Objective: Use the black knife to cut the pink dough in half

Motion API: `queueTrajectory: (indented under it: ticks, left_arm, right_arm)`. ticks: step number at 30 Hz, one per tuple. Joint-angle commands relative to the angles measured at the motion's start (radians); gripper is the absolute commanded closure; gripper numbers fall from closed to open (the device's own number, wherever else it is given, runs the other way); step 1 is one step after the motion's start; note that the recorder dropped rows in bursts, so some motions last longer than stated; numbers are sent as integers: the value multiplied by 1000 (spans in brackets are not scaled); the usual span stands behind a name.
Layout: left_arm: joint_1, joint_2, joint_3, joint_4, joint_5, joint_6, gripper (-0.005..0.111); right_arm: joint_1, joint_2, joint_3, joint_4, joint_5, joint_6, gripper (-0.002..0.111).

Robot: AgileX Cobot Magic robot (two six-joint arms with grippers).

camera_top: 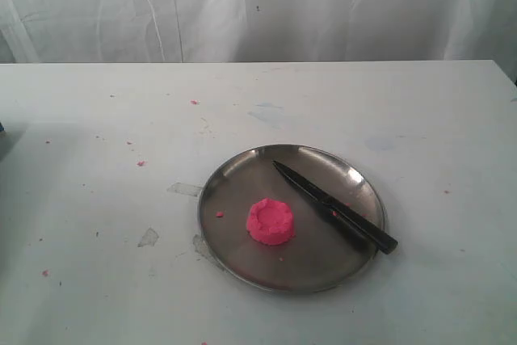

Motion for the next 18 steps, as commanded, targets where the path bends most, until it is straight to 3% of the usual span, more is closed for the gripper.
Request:
queueTrajectory:
  ticks: [1,7,14,18]
  left_arm:
    - [6,-4,3,-15,-3,-1,107]
    - [6,-4,3,-108,-3,-1,107]
    - [6,-4,3,-113,7,3,107]
    - [6,-4,3,-113,19,3,107]
  right_arm:
    - [-1,-3,4,-4,23,-29,108]
    - [-1,-3,4,-7,25,-49,108]
    - [-1,-3,4,-9,10,-114,108]
    - [-1,-3,4,-11,-63,-245,108]
